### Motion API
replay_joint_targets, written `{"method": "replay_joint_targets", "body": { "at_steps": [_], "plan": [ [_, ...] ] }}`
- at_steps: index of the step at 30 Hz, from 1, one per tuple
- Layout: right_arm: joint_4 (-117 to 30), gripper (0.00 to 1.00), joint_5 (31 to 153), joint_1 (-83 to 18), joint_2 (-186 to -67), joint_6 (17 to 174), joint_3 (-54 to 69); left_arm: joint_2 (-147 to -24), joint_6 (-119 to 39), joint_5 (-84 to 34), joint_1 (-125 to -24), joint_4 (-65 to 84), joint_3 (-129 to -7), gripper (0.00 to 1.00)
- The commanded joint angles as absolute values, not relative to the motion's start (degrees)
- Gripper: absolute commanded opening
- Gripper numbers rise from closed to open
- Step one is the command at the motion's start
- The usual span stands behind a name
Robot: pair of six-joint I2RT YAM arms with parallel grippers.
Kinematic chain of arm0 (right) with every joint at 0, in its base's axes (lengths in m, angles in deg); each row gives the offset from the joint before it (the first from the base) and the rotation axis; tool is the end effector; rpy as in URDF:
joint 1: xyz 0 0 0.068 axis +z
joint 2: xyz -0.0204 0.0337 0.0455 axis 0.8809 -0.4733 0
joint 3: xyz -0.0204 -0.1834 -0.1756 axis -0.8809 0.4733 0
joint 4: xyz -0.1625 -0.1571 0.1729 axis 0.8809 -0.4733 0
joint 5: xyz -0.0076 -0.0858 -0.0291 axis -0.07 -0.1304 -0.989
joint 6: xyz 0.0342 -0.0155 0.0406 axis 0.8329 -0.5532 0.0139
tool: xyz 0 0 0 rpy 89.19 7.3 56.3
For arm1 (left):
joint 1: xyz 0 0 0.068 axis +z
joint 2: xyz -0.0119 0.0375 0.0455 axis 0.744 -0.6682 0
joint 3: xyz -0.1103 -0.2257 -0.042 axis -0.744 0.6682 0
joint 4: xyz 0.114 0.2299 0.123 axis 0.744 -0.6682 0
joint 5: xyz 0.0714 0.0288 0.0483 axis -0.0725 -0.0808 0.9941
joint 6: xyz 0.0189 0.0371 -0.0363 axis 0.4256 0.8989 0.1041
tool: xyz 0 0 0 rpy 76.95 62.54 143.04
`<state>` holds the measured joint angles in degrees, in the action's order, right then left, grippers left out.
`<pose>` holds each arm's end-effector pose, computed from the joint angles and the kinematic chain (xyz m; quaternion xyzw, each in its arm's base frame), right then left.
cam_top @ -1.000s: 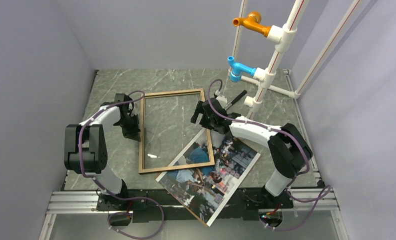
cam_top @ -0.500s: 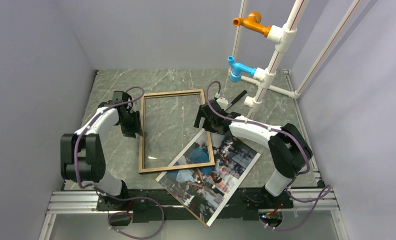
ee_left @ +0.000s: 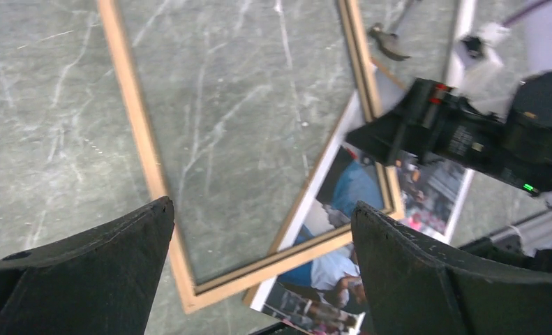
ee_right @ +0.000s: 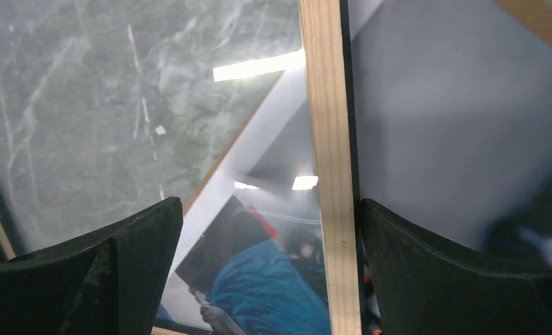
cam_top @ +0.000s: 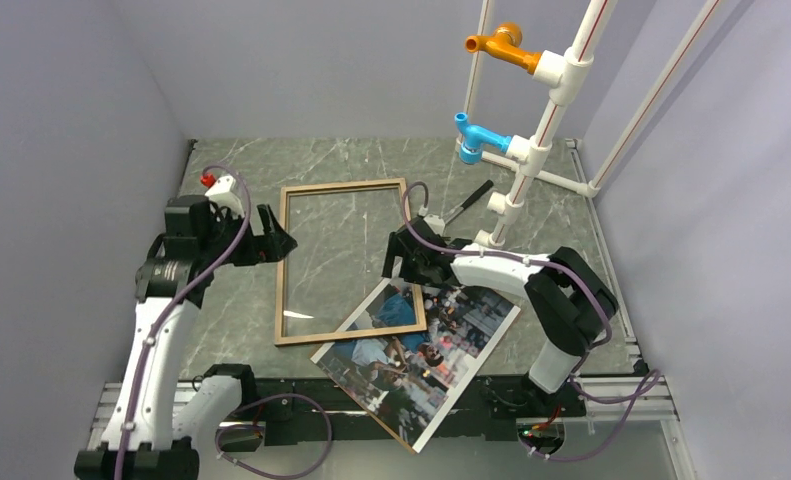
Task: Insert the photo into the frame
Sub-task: Place the photo frame item in the photo frame, then move the photo frame to the center of the board.
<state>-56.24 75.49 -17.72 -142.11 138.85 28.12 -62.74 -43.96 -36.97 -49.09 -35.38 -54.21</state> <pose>0.2577 0.2407 0.1323 0.0736 0.9481 0.1679 0.2599 0.2209 -0.0169 0.3273 -0.0323 0.8861 -0.2196 0.4068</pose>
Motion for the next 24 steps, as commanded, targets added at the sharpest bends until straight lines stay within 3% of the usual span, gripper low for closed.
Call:
{"method": "replay_joint_targets", "body": {
  "at_steps": [1,5,10,12,16,22,24],
  "plan": [
    [-52.9,0.98,79.0,-16.1,-145.4,140.8,24.2,-57.7,-46.9,-44.2,-49.4,-37.8,-53.2,0.99],
    [-53.0,0.97,79.7,-15.5,-148.7,140.9,20.2,-53.4,-48.1,-45.0,-49.3,-39.3,-50.9,0.99],
    [-56.0,0.84,77.5,-15.5,-153.3,140.1,14.6,-48.8,-48.8,-45.8,-49.4,-39.9,-46.9,0.98],
    [-56.9,0.68,76.2,-15.5,-154.3,139.4,13.2,-47.6,-48.8,-45.4,-49.3,-40.3,-45.9,0.97],
    [-58.8,0.64,74.4,-15.6,-157.0,138.3,9.7,-46.1,-48.7,-45.2,-49.3,-40.8,-44.7,0.96],
    [-59.7,0.27,72.7,-15.7,-159.7,138.9,6.2,-45.6,-48.8,-45.3,-49.4,-40.8,-43.7,0.94],
    [-60.6,0.2,72.5,-16.0,-160.9,139.1,4.2,-45.3,-48.8,-45.1,-49.3,-40.7,-43.2,0.94]
  ]
}}
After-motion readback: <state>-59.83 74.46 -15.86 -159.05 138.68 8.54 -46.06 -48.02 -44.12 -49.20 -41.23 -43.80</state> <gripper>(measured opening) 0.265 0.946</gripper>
